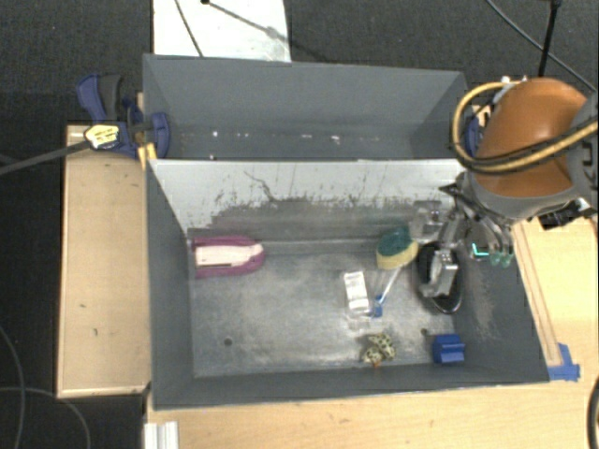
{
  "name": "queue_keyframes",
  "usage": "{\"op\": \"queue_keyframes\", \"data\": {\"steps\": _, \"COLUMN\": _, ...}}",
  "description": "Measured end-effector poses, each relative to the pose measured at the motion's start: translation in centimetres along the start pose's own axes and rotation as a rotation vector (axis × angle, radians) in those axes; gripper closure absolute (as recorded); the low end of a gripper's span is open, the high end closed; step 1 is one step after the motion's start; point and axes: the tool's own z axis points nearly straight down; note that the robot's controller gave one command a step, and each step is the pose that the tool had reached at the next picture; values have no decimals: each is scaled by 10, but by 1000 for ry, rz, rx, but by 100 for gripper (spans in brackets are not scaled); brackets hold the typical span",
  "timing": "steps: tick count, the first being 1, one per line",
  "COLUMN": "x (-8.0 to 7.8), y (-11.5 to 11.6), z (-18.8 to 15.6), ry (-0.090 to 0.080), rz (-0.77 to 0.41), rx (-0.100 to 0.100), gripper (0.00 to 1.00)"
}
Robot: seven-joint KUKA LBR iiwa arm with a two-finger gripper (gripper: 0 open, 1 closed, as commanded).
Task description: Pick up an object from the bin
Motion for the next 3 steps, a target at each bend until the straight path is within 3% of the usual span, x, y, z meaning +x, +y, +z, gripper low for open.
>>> {"op": "queue_keyframes", "data": {"steps": 1, "x": -15, "y": -38, "z": 90, "ry": -4, "rz": 166, "rx": 0, "gripper": 0}}
{"op": "queue_keyframes", "data": {"steps": 2, "x": -26, "y": -56, "z": 110, "ry": -6, "rz": 191, "rx": -5, "gripper": 0}}
{"op": "queue_keyframes", "data": {"steps": 3, "x": -26, "y": -53, "z": 110, "ry": -9, "rz": 184, "rx": -6, "gripper": 100}}
